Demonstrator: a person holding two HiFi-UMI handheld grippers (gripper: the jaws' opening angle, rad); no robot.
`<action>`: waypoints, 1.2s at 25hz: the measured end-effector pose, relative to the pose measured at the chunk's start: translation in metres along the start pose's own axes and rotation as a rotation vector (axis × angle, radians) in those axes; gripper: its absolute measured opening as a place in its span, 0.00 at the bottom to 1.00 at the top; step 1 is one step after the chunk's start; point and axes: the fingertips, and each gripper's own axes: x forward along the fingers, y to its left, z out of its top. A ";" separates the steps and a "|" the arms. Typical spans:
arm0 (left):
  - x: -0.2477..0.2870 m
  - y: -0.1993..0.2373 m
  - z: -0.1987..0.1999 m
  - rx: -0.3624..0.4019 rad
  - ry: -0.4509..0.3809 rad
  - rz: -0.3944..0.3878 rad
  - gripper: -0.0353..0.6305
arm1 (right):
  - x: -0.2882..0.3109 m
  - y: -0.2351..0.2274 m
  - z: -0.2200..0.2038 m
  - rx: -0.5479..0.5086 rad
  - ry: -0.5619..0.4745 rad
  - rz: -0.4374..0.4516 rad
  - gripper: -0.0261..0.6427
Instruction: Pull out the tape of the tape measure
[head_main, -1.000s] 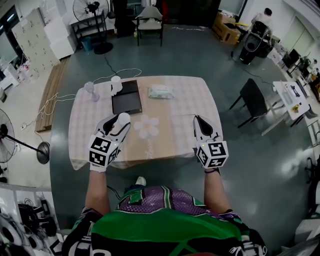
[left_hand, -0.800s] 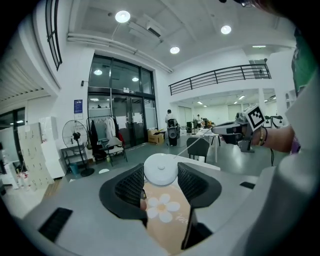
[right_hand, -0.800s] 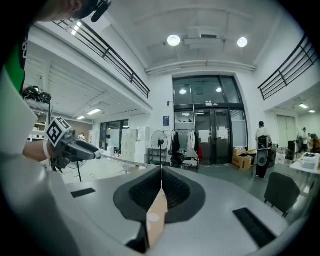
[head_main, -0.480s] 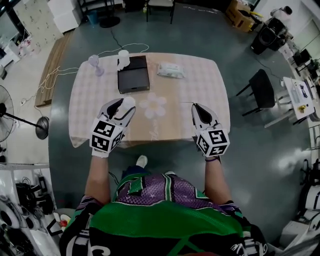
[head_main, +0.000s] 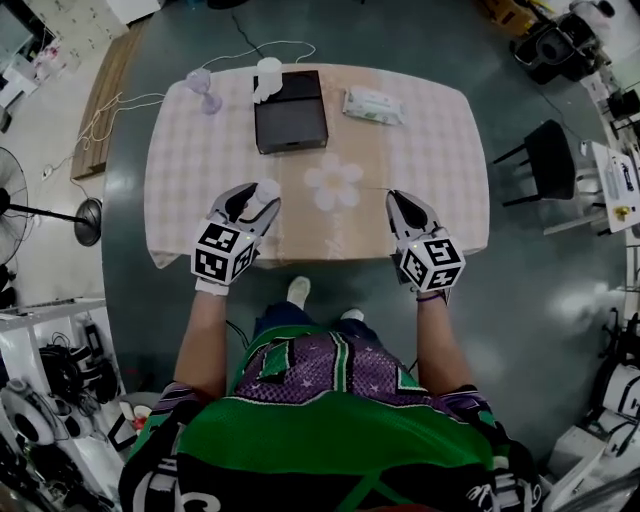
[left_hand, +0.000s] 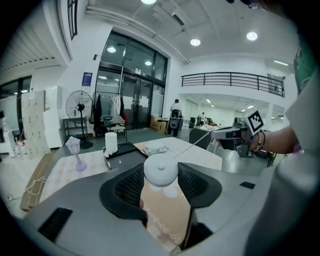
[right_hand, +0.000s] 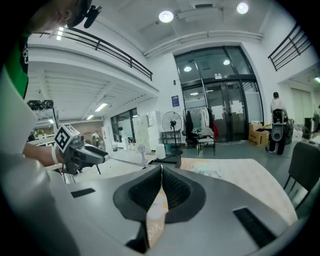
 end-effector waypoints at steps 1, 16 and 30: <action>0.005 0.006 -0.007 -0.004 0.007 -0.004 0.41 | 0.008 0.001 -0.007 0.008 0.010 0.002 0.06; 0.089 0.074 -0.096 -0.091 0.152 -0.005 0.41 | 0.119 -0.012 -0.114 0.170 0.140 -0.025 0.06; 0.135 0.103 -0.174 -0.151 0.346 0.055 0.41 | 0.176 -0.024 -0.200 0.302 0.326 -0.099 0.06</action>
